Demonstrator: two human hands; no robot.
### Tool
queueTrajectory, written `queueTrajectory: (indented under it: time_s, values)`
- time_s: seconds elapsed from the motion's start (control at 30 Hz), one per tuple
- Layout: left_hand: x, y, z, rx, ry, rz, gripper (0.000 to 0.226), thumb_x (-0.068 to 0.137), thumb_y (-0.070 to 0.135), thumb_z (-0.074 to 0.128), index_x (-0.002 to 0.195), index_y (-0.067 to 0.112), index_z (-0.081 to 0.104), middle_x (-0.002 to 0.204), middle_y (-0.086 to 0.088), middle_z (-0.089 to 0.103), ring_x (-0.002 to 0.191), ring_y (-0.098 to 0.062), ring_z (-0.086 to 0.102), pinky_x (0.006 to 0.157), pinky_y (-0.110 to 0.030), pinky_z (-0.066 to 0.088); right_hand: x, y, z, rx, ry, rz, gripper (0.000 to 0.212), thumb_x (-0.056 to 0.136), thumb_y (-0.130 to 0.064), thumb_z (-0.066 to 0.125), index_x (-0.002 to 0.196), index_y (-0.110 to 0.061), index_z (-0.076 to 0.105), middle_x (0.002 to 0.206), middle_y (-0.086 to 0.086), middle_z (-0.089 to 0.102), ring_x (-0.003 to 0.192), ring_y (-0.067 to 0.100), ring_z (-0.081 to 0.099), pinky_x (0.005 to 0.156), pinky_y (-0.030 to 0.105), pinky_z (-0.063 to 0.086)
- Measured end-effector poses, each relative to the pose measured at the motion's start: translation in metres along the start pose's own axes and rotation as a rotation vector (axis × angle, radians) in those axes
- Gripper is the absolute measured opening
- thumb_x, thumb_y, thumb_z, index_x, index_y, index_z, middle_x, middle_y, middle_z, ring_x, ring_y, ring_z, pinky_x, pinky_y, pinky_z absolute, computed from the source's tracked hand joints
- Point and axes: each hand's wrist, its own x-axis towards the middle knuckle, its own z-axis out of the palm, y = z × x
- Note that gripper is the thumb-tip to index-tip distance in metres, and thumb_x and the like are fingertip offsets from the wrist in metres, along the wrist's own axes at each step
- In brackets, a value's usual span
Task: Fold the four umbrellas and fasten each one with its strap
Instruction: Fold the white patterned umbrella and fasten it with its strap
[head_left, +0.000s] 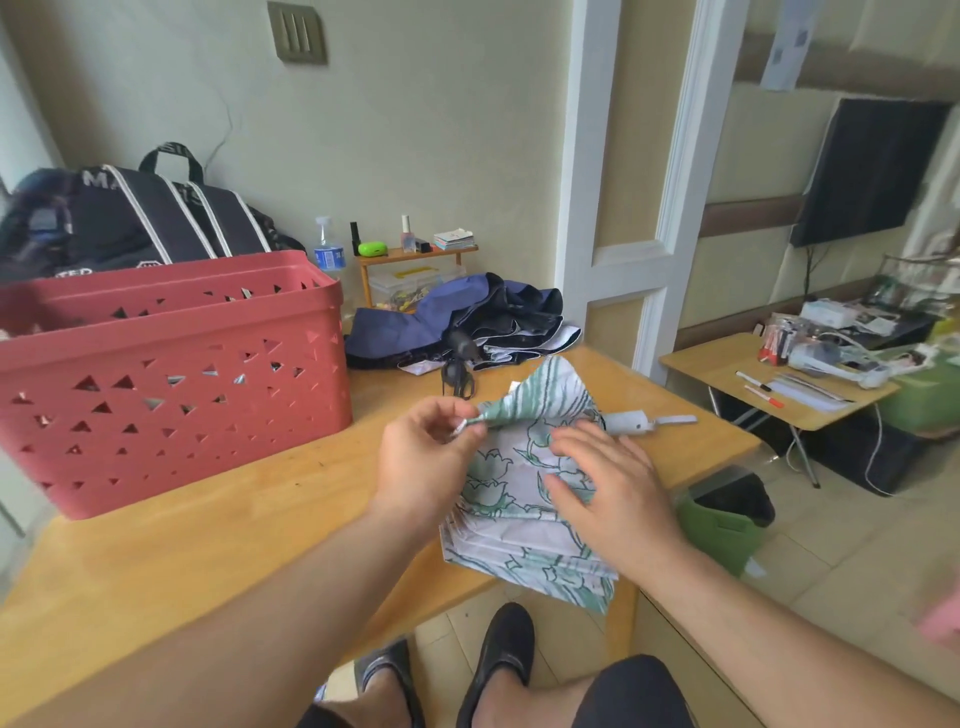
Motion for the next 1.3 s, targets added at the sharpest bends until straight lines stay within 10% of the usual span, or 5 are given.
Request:
queueTrajectory:
  time_s: [0.1, 0.3, 0.53, 1.13, 1.3]
  values:
    - [-0.008, -0.008, -0.001, 0.001, 0.001, 0.045, 0.026, 0.086, -0.001, 0.081, 0.091, 0.023, 0.073, 0.084, 0.006, 0.066, 0.074, -0.003, 0.062, 0.079, -0.028, 0.053, 0.009, -0.005, -0.004, 0.118, 0.140, 0.164, 0.029, 0.087, -0.034, 0.078, 0.107, -0.020, 0.063, 0.106, -0.010, 0.059, 0.097, 0.008, 0.054, 0.087, 0.040, 0.053]
    - [-0.014, -0.016, -0.002, 0.083, -0.015, 0.075, 0.034, 0.083, -0.007, 0.078, 0.091, 0.026, 0.071, 0.084, 0.008, 0.064, 0.074, -0.001, 0.060, 0.077, -0.023, 0.053, 0.039, -0.013, -0.018, 0.339, -0.087, 0.396, 0.093, 0.081, -0.025, 0.087, 0.150, -0.051, 0.030, 0.149, -0.008, 0.042, 0.138, 0.013, 0.038, 0.116, 0.036, 0.034]
    - [-0.013, -0.025, -0.009, 0.325, -0.120, -0.028, 0.052, 0.081, 0.016, 0.082, 0.117, 0.046, 0.059, 0.091, 0.009, 0.065, 0.081, -0.011, 0.064, 0.075, -0.029, 0.053, 0.046, -0.005, -0.042, 0.583, -0.136, 0.428, 0.061, 0.082, 0.005, 0.082, 0.123, -0.037, 0.065, 0.096, -0.003, 0.079, 0.092, 0.019, 0.075, 0.087, 0.042, 0.062]
    - [-0.013, -0.026, -0.017, -0.055, -0.234, -0.150, 0.016, 0.098, 0.014, 0.071, 0.100, 0.030, 0.073, 0.083, -0.005, 0.050, 0.076, -0.017, 0.049, 0.074, -0.031, 0.043, 0.013, 0.014, -0.029, 0.646, -0.191, 0.417, 0.039, 0.088, -0.021, 0.082, 0.111, -0.049, 0.070, 0.116, -0.009, 0.072, 0.112, 0.014, 0.066, 0.098, 0.043, 0.056]
    - [-0.008, -0.029, -0.022, 0.023, -0.238, -0.144, 0.025, 0.101, 0.006, 0.064, 0.103, 0.029, 0.074, 0.077, -0.001, 0.044, 0.071, -0.018, 0.042, 0.068, -0.029, 0.040, 0.006, 0.017, -0.022, 0.682, -0.167, 0.457, 0.029, 0.095, -0.013, 0.072, 0.100, -0.041, 0.074, 0.092, 0.032, 0.062, 0.085, 0.049, 0.061, 0.085, 0.057, 0.056]
